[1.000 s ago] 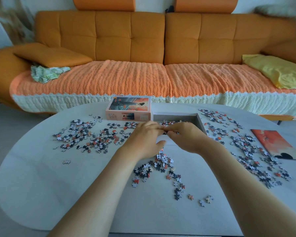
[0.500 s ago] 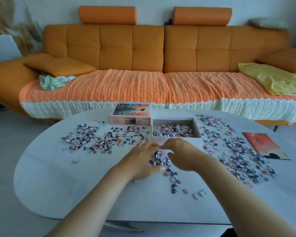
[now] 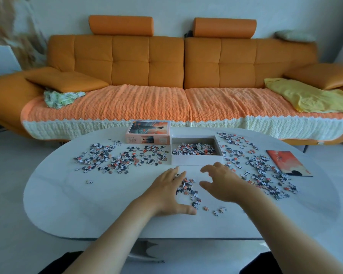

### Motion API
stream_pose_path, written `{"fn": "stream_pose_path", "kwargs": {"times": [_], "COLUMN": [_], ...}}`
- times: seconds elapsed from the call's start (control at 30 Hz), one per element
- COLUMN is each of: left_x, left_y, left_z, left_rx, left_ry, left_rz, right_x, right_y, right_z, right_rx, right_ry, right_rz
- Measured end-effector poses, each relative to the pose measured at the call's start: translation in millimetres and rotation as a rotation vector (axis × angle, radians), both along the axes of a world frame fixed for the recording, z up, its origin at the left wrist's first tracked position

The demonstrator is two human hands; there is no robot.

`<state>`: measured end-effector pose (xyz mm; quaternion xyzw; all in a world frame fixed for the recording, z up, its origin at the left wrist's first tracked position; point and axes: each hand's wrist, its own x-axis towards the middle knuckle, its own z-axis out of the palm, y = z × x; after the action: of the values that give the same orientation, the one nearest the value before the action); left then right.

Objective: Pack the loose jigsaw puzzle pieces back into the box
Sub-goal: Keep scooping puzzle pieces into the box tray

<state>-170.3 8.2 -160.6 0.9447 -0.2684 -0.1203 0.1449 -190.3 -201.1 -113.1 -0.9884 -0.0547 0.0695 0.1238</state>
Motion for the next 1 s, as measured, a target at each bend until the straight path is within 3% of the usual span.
{"fn": "stream_pose_path", "kwargs": {"times": [0.1, 0.23, 0.53, 0.67, 0.77, 0.9, 1.0], "left_x": [2, 5, 4, 8, 10, 12, 12], "left_y": [-16, -19, 9, 39, 61, 67, 57], "left_z": [-5, -10, 5, 14, 18, 18, 16], "left_rx": [0.062, -0.125, -0.323, -0.176, -0.028, -0.078, -0.153], "left_ry": [-0.05, -0.113, -0.059, -0.086, 0.028, 0.078, 0.068], "left_rz": [-0.033, -0.024, 0.038, 0.054, 0.113, 0.158, 0.16], "right_x": [-23, -36, -14, 1, 9, 15, 17], "right_y": [9, 20, 38, 59, 68, 64, 47], "right_z": [-28, -57, -56, -59, -58, -37, -15], "right_rx": [0.02, 0.03, 0.042, 0.037, 0.089, 0.266, 0.189], "right_ry": [-0.001, 0.026, 0.028, 0.0, -0.004, 0.008, -0.035], "right_rz": [-0.115, -0.13, 0.015, 0.101, 0.165, 0.156, 0.134]}}
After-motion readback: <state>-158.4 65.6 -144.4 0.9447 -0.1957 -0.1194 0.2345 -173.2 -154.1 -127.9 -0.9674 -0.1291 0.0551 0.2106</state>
